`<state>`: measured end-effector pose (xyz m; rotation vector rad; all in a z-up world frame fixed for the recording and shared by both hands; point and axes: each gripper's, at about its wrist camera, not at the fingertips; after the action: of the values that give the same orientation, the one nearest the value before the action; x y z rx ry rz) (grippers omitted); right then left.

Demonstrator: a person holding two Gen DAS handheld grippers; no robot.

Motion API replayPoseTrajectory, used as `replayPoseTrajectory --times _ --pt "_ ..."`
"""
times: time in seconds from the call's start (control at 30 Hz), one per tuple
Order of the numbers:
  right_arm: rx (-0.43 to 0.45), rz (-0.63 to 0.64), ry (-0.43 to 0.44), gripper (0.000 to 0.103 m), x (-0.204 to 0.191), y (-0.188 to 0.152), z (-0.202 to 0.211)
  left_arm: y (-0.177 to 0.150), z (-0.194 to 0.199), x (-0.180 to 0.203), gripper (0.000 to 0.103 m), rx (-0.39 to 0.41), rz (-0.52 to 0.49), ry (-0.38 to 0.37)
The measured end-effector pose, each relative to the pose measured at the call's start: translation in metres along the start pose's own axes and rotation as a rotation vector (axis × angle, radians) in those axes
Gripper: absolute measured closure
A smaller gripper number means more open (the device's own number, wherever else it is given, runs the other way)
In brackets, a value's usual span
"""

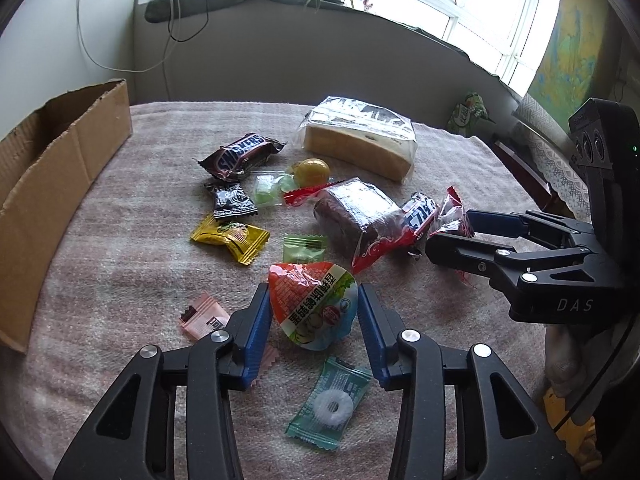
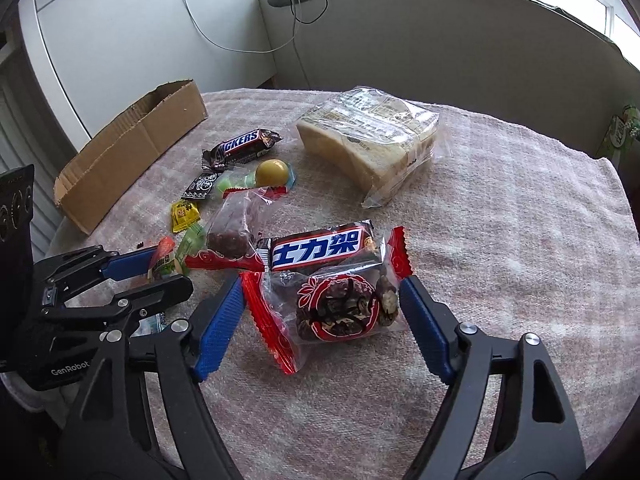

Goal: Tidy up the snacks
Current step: 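Grasp the red-and-green candy pack with the left gripper while the right gripper grasps the nut bag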

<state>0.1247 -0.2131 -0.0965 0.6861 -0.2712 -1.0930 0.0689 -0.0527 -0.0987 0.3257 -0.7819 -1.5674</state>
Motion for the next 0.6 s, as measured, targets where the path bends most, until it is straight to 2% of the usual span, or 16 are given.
replayPoseTrajectory --times 0.2,0.33,0.37,0.47,0.53,0.6 --pt "-0.018 0.048 -0.020 0.021 -0.006 0.002 -0.007 0.001 -0.003 0.004 0.062 0.007 -0.018 0.010" --pt "-0.013 0.052 -0.026 0.023 -0.007 0.002 -0.008 0.002 -0.005 0.004 0.065 0.010 -0.012 0.012" --pt "-0.005 0.046 -0.025 0.028 -0.006 0.002 -0.005 0.002 -0.004 0.003 0.067 0.011 -0.009 0.012" --pt "-0.002 0.023 -0.001 0.033 -0.001 0.002 0.000 0.001 -0.002 0.001 0.070 0.016 0.000 0.007" --pt "0.005 0.015 -0.015 0.042 0.001 0.001 0.003 0.000 -0.001 0.001 0.071 0.018 0.000 0.009" --pt "0.007 0.002 -0.005 0.045 0.004 0.001 0.005 0.000 -0.001 0.000 0.071 0.021 0.007 0.004"
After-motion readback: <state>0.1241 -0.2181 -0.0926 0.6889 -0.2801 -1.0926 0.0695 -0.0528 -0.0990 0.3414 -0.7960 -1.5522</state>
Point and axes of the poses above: each gripper's, at about its wrist camera, not at the fingertips, and z roughly against the way its jaws point, x to its right, y to its top, and after that the axes turned 2 degrees about z, right-handed
